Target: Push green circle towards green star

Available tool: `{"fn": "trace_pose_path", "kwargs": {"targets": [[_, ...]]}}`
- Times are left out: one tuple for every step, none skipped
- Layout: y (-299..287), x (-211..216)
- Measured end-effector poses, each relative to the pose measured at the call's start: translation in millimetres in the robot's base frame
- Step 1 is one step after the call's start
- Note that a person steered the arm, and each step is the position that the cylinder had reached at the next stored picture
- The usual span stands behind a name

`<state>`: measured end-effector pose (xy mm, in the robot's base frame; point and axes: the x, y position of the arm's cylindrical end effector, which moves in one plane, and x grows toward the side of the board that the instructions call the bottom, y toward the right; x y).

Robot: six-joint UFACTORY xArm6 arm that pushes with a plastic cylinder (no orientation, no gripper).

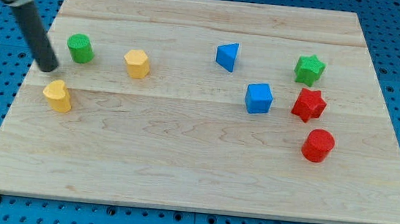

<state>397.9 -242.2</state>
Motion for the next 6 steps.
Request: {"fn": "trace_pose_path", "kwargs": {"targets": [[10,-42],[86,-57],[135,-97],[170,-101],[133,-118],[170,-121]]}}
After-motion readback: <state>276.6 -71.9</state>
